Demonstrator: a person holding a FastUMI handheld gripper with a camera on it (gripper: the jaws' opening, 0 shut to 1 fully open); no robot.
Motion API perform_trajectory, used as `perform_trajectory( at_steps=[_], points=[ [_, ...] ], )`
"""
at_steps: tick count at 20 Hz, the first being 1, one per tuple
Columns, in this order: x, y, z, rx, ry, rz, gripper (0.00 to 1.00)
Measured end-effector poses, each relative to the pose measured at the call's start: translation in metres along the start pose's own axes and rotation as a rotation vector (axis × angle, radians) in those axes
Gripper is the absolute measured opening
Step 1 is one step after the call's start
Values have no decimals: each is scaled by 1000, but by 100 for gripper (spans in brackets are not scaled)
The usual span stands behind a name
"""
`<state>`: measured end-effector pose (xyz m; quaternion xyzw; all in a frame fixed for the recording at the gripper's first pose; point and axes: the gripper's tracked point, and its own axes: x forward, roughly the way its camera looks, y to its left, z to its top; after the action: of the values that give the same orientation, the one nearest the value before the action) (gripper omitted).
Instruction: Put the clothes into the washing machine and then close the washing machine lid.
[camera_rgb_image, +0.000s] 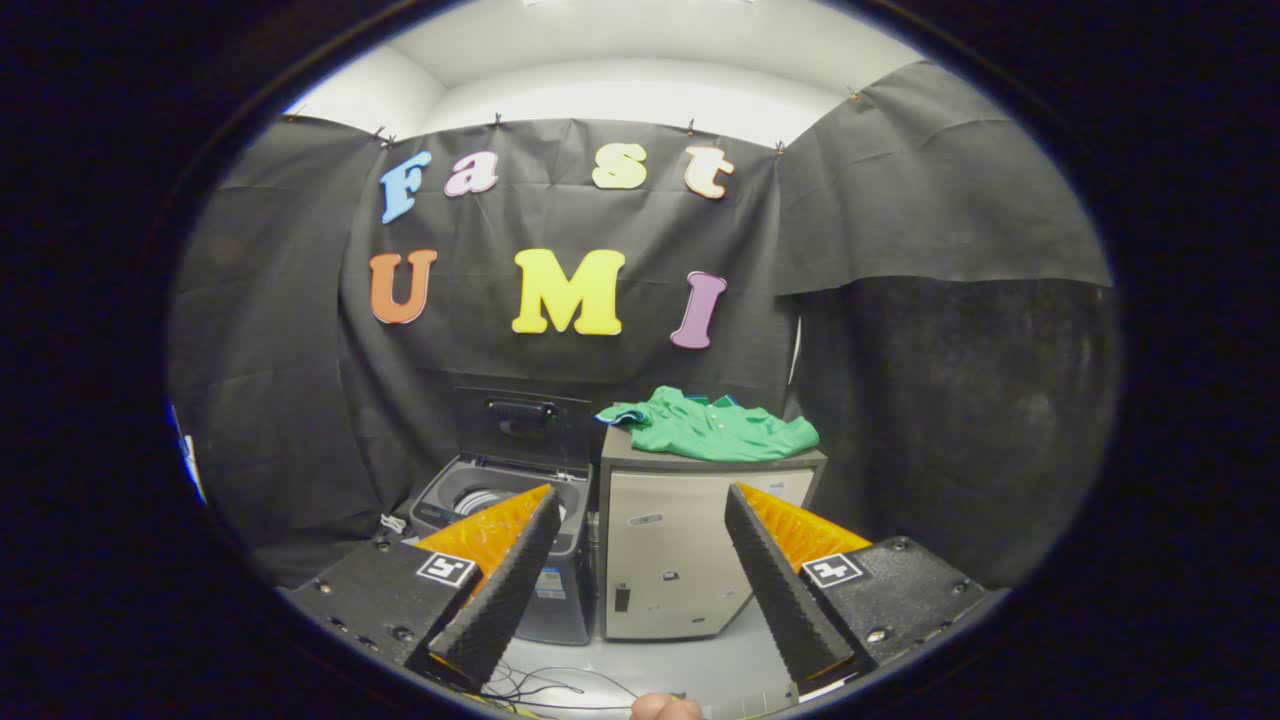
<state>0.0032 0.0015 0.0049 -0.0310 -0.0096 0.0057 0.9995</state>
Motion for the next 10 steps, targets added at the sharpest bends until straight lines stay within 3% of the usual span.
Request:
perform_trajectory(
  at_steps=[10],
  points=[
    [4,6,1,-13,-6,6,100]
  ],
)
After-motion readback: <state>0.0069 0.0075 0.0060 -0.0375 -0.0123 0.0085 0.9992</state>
